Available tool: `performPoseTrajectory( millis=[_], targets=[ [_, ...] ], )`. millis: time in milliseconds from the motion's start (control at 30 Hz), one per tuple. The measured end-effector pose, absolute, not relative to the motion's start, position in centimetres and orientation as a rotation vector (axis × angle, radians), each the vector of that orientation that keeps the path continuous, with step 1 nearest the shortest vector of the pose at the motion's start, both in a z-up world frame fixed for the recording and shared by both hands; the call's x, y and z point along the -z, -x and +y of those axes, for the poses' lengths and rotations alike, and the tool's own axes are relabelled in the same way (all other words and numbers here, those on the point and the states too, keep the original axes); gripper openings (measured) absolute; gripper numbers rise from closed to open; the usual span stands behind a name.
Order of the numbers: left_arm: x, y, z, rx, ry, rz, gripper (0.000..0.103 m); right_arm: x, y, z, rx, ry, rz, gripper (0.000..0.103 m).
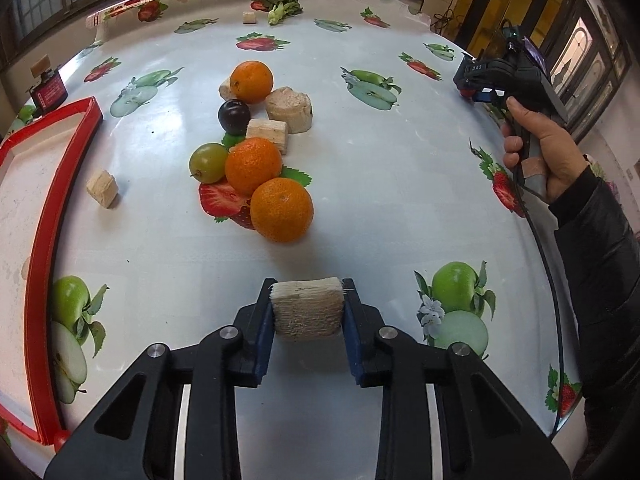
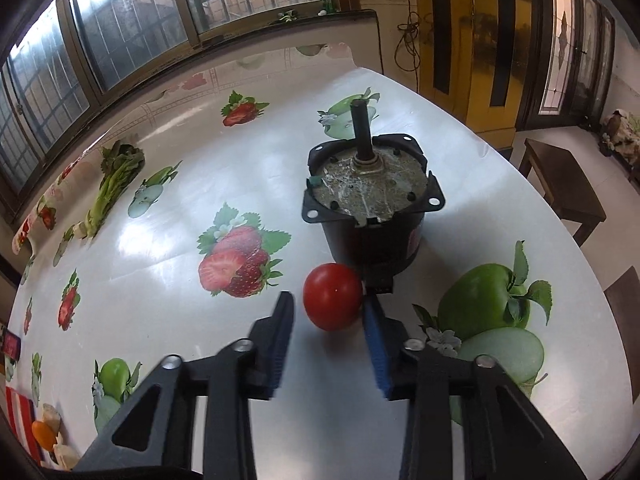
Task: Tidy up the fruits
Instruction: 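Carry the beige cube and red tomato over the red-rimmed tray with both grippers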
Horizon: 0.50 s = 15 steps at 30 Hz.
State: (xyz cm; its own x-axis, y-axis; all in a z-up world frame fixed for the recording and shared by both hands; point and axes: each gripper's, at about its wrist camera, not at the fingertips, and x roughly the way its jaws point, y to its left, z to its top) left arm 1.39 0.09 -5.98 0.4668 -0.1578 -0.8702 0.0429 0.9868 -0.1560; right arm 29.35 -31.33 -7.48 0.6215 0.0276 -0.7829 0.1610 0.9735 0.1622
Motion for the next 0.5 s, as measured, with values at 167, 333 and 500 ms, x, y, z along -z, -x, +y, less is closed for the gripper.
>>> performPoseTrajectory(
  millis=[167,333,500],
  targets=[
    [5.6,-0.6,0.6,0.139,0.145,1.064,0.027,7.2,-26.9,-31.1,0.029,-0.249,0.890,0.030],
    [4.8,0.4,2.3,0.130,0.188,1.028,0.027,5.9,-22.0,-29.0,-0.079,-0.242,0.882,0.030],
    [3.9,1.4,3.7,0.116,0.221,0.990,0.027,5.1,-16.5,-25.6,-0.221,-0.244,0.885,0.030]
  ],
)
